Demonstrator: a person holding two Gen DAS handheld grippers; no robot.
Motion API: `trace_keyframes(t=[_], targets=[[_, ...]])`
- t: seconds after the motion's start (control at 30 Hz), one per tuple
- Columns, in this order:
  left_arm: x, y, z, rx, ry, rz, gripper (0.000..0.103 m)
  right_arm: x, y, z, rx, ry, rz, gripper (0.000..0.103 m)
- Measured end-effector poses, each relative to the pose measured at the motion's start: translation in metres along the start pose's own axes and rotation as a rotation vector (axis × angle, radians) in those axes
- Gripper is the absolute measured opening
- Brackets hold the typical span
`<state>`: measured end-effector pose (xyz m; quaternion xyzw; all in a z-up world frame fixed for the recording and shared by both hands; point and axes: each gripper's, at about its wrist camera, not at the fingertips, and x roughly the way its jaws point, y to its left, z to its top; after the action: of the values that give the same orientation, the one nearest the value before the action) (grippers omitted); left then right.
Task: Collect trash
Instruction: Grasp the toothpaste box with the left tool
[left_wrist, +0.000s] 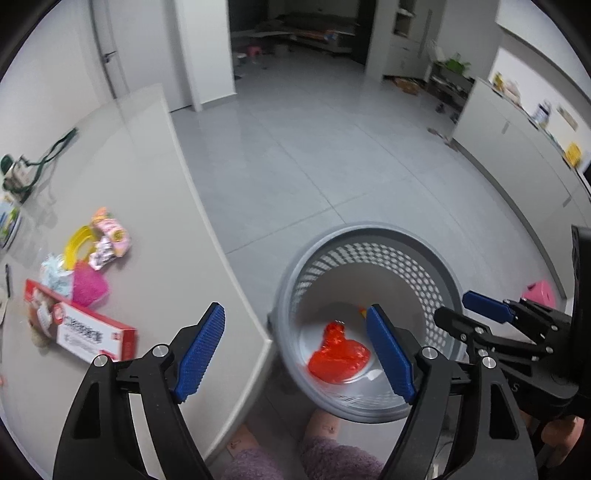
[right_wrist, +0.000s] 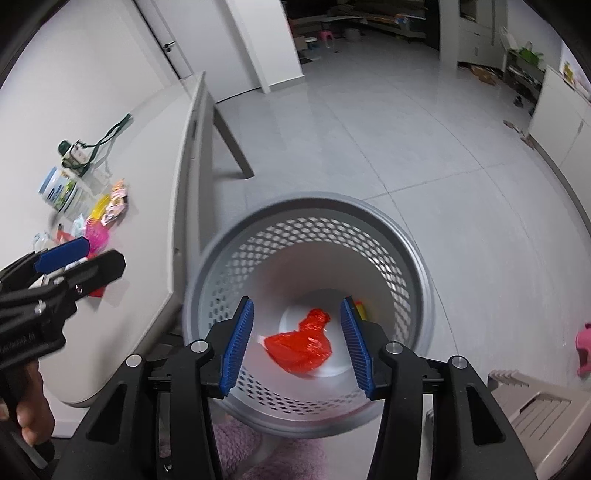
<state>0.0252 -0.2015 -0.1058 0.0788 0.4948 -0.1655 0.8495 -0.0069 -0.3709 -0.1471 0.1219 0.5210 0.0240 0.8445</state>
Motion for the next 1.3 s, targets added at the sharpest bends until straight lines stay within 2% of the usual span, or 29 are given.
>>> trace_keyframes(t=[0.2,0.37,0.5,0.7,0.93,1.13,1.3], targets=[[-0.03,0.051,-0.002,-0.094,-0.054,0.073,0.081,-0.003,0.041,0.021,-0.089,-0.013,0.035,0.051],[-0.048,0.1,-0.008,-0.211,-0.086,0.18,0.086,-0.002,0.079,0.037,-0.171,-0.025,0.076,0.054],[-0.045,0.14,-0.019,-0.322,-0.068,0.256,0.086,0.001,0.11,0.046,-0.23,-0.02,0.112,0.055],[-0.03,0.178,-0.035,-0.437,-0.04,0.372,0.086,0.001,0.132,0.047,-0.291,-0.01,0.119,0.055],[-0.002,0.198,-0.035,-0.534,-0.004,0.374,0.086,-0.001,0.13,0.042,-0.301,0.01,0.105,0.056],[0.025,0.199,-0.026,-0.535,0.034,0.444,0.086,-0.01,0.12,0.044,-0.295,0.005,0.083,0.056],[0.044,0.199,-0.029,-0.508,0.09,0.548,0.086,-0.012,0.116,0.046,-0.31,0.011,0.067,0.056]])
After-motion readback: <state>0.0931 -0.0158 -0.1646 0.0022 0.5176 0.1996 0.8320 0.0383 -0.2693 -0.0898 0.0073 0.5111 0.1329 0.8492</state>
